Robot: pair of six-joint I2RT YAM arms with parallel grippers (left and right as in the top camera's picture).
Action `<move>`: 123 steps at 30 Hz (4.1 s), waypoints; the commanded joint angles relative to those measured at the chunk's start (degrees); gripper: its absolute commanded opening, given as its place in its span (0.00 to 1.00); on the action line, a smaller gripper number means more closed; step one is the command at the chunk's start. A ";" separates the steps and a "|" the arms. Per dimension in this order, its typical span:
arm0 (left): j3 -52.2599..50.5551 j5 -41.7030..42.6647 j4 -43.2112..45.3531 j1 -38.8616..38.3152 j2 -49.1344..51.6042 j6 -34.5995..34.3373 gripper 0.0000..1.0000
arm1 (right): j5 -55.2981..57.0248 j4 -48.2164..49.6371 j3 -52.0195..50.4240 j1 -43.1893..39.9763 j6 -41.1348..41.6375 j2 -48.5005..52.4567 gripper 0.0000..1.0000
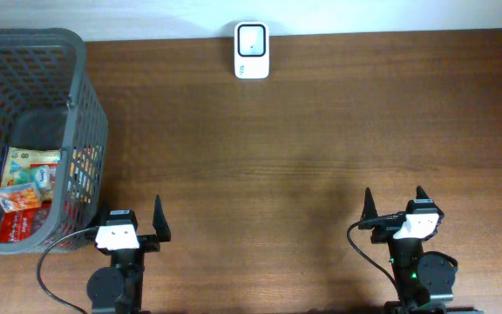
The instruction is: Scan the item barcode
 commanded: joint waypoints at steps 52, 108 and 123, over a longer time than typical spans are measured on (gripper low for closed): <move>-0.31 1.01 -0.04 -0.22 -0.44 0.90 0.99 | 0.48 -0.11 -0.52 -0.15 -0.02 -0.17 0.98; 119.91 19.58 -58.51 36.87 94.64 -14.36 0.99 | 0.48 -0.11 -0.52 -0.15 -0.02 -0.17 0.98; 99.21 -13.68 -65.66 31.89 105.24 -27.65 0.99 | 0.48 -0.13 -0.52 -0.15 -0.02 -0.17 0.98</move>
